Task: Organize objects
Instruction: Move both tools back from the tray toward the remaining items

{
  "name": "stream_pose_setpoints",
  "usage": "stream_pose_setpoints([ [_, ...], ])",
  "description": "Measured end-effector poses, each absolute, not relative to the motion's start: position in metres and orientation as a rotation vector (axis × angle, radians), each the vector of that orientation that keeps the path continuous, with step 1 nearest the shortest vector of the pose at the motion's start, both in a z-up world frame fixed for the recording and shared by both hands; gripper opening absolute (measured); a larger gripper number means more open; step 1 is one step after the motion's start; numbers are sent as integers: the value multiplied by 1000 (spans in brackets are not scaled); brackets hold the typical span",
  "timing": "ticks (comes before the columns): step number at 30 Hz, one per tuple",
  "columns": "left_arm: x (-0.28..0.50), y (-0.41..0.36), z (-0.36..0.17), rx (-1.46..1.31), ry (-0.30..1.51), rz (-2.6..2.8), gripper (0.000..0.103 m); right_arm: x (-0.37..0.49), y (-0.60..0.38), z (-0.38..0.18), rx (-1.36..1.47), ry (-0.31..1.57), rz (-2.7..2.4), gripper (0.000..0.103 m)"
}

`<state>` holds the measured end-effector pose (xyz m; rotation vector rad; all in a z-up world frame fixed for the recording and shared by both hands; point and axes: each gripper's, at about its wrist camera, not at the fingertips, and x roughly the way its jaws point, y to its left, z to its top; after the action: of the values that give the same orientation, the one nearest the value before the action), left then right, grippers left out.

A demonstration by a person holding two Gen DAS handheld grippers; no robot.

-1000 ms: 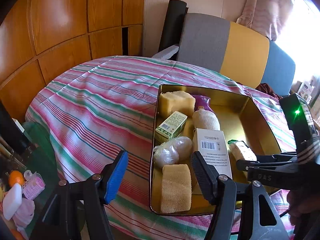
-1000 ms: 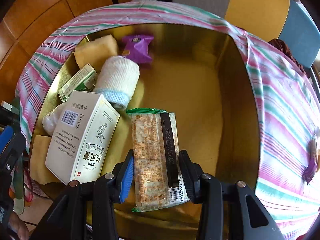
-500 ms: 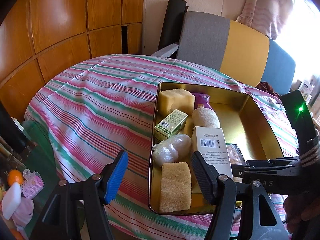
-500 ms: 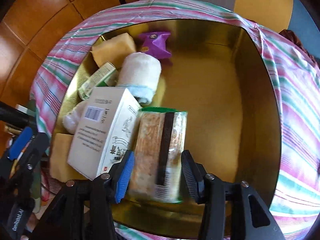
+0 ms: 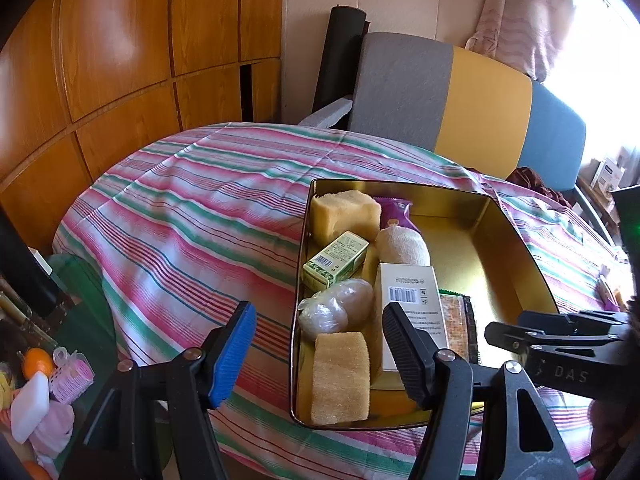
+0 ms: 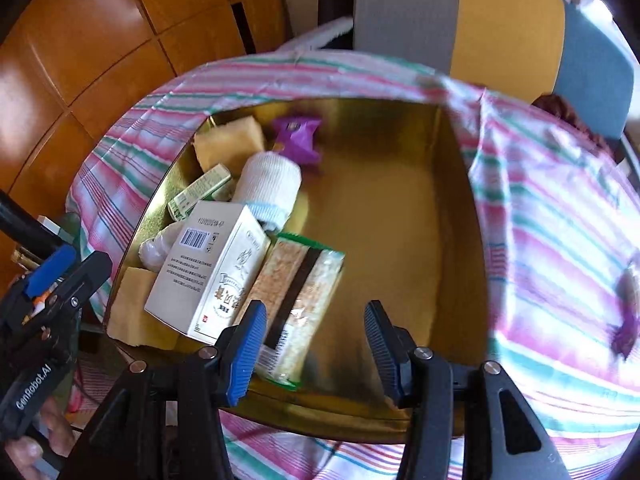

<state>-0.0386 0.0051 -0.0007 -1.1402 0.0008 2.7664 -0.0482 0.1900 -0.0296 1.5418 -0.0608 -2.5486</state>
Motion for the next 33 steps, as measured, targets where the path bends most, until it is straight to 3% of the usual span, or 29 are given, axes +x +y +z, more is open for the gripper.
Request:
stream_pose_setpoints([
  [6, -32, 14, 3, -1121, 36, 2762, 66, -33, 205, -15, 1456, -1, -2647, 52],
  [19, -23, 38, 11, -1076, 113, 2726, 66, -16, 262, -10, 1469, -50, -2770, 52],
  [33, -19, 86, 25, -991, 220, 2643, 66, 13, 389, 6, 1586, -124, -3012, 52],
])
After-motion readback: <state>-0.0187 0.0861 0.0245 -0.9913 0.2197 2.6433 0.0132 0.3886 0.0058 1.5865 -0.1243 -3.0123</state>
